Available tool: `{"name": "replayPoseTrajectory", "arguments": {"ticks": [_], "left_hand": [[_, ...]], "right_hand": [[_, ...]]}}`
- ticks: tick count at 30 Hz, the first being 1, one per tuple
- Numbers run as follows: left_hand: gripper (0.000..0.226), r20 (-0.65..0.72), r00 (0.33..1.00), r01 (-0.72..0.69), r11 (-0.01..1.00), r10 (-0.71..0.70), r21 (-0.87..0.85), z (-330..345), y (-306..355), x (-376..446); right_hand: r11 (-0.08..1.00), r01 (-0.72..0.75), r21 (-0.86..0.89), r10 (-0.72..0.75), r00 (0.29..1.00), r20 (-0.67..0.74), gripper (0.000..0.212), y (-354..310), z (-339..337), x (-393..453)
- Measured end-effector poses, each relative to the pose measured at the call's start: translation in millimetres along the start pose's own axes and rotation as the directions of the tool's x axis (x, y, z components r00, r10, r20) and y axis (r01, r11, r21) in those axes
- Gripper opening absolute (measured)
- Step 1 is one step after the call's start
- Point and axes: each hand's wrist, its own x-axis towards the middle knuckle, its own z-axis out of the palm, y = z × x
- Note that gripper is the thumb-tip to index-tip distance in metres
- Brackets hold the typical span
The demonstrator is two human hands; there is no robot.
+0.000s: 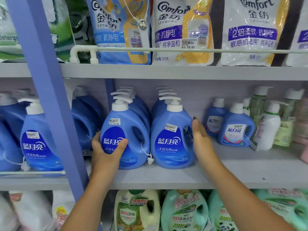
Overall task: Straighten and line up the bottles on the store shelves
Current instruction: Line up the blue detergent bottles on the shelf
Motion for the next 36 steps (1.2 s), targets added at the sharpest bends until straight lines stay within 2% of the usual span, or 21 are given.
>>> {"name": "replayPoseTrajectory", "arguments": {"ticks": [1, 3, 6, 7, 10, 11, 12, 14, 15, 17, 19, 21, 23, 25, 28, 29, 32, 34, 36], "left_hand": [[0.08, 0.007, 1.0, -0.004, 1.0, 0.004, 0.002, 0, 0, 0], [0.079, 0.017, 1.0, -0.026, 1.0, 0.026, 0.002, 0, 0, 0], [0.074, -0.005, 0.998, -0.058, 0.998, 0.059, 0.008, 0, -1, -4], [0.076, -0.016, 0.997, -0.071, 0.997, 0.072, 0.027, -1, -3, -5], [0.085, -0.085, 0.977, -0.182, 0.973, 0.195, 0.143, -1, -6, -20], [0.08, -0.119, 0.944, -0.285, 0.943, 0.307, 0.173, 2, -4, -29], [0.071, -0.143, 0.885, -0.412, 0.888, 0.444, 0.206, 6, 0, -41], [0.053, -0.122, 0.761, -0.604, 0.764, 0.637, 0.228, 23, 7, -68], [0.045, -0.078, 0.739, -0.651, 0.74, 0.669, 0.171, 34, 9, -82], [0.03, 0.065, 0.801, -0.593, 0.804, 0.595, -0.049, 63, 19, -109], [0.03, 0.271, 0.867, -0.372, 0.905, 0.418, -0.206, 98, 30, -129], [0.035, 0.42, 0.858, -0.231, 0.953, 0.296, -0.198, 141, 34, -139], [0.036, 0.484, 0.851, -0.143, 0.977, 0.202, -0.157, 188, 32, -138], [0.036, 0.495, 0.861, -0.08, 0.993, 0.115, -0.09, 231, 35, -130], [0.043, 0.444, 0.895, -0.035, 0.999, 0.042, -0.024, 283, 33, -119], [0.048, 0.417, 0.909, -0.031, 1.0, 0.028, -0.001, 296, 30, -116], [0.05, 0.396, 0.918, -0.053, 0.997, 0.026, 0.057, 317, 19, -110], [0.05, 0.378, 0.926, -0.064, 0.991, 0.017, 0.113, 319, 13, -109], [0.051, 0.316, 0.948, -0.085, 0.982, 0.027, 0.171, 316, 14, -115]], "right_hand": [[0.996, 0.043, -0.076, -0.043, 0.999, 0.005, 0.051, 1, 0, -3], [0.987, 0.114, -0.116, -0.11, 0.993, 0.039, 0.049, 3, -3, -5], [0.983, 0.119, -0.141, -0.106, 0.99, 0.098, 0.035, 4, -13, -11], [0.983, 0.115, -0.144, -0.098, 0.987, 0.124, 0.037, 5, -18, -14], [0.981, 0.093, -0.173, -0.062, 0.982, 0.176, 0.072, 14, -42, -21], [0.975, 0.091, -0.202, -0.06, 0.986, 0.155, 0.079, 13, -52, -22], [0.965, 0.095, -0.245, -0.069, 0.991, 0.114, 0.074, 11, -65, -21], [0.939, 0.11, -0.327, -0.131, 0.991, -0.041, 0.048, 0, -95, -11], [0.91, 0.123, -0.396, -0.186, 0.974, -0.125, 0.038, -7, -112, -2], [0.841, 0.143, -0.522, -0.293, 0.931, -0.218, 0.04, -19, -142, 27], [0.791, 0.135, -0.597, -0.302, 0.934, -0.189, 0.048, -31, -160, 57], [0.749, 0.106, -0.654, -0.239, 0.964, -0.118, 0.06, -37, -170, 84], [0.698, 0.106, -0.708, -0.176, 0.984, -0.027, 0.072, -39, -173, 101], [0.721, 0.12, -0.682, -0.133, 0.991, 0.034, 0.073, -35, -175, 110], [0.735, 0.127, -0.666, -0.134, 0.99, 0.041, 0.034, -26, -180, 120], [0.747, 0.15, -0.648, -0.144, 0.988, 0.063, 0.027, -26, -182, 120], [0.757, 0.261, -0.599, -0.134, 0.959, 0.249, 0.028, -28, -183, 119], [0.746, 0.325, -0.581, -0.07, 0.906, 0.418, 0.026, -35, -182, 113], [0.796, 0.33, -0.507, -0.011, 0.846, 0.533, 0.031, -41, -182, 112]]}}
